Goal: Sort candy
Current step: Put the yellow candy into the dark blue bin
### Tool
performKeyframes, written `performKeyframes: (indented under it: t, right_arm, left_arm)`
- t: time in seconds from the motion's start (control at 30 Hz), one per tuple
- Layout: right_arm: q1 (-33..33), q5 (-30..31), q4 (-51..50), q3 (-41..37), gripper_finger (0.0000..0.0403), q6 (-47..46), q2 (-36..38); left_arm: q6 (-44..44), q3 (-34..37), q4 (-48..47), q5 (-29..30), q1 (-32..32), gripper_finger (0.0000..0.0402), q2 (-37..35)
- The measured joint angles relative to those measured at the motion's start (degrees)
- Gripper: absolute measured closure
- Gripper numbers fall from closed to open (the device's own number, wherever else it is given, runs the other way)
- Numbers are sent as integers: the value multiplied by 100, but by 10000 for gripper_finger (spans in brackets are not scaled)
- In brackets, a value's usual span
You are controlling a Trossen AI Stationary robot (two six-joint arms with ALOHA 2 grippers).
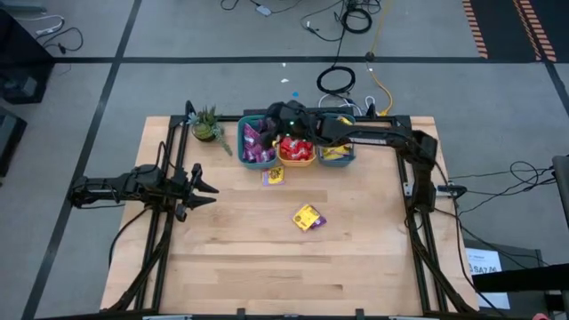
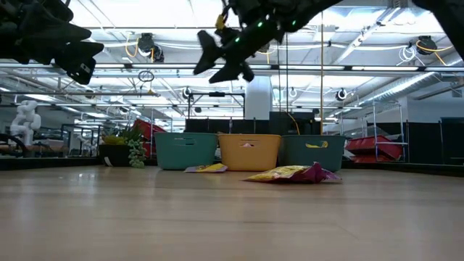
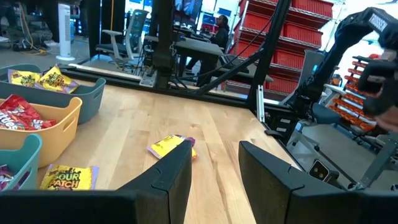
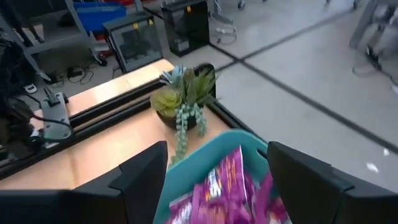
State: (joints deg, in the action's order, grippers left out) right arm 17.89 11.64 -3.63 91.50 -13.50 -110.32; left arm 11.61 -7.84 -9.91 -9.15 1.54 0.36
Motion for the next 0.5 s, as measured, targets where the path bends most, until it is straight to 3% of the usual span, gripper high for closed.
performKeyframes:
  t: [0.23,0.37,0.5]
  right_arm:
    - [-272,116,-2292,-46,136,-114,1157]
    - [-842,811,-2736,-697,136,-565,1952]
    - [-1662,1453,-2636,-1791,136,-1683,2842]
  left_arm:
    - [0,0,-2,0,0,259,0]
    - [-1,0,-2,0,0,259,-1]
    - [-1,0,-2,0,-1,259,-1]
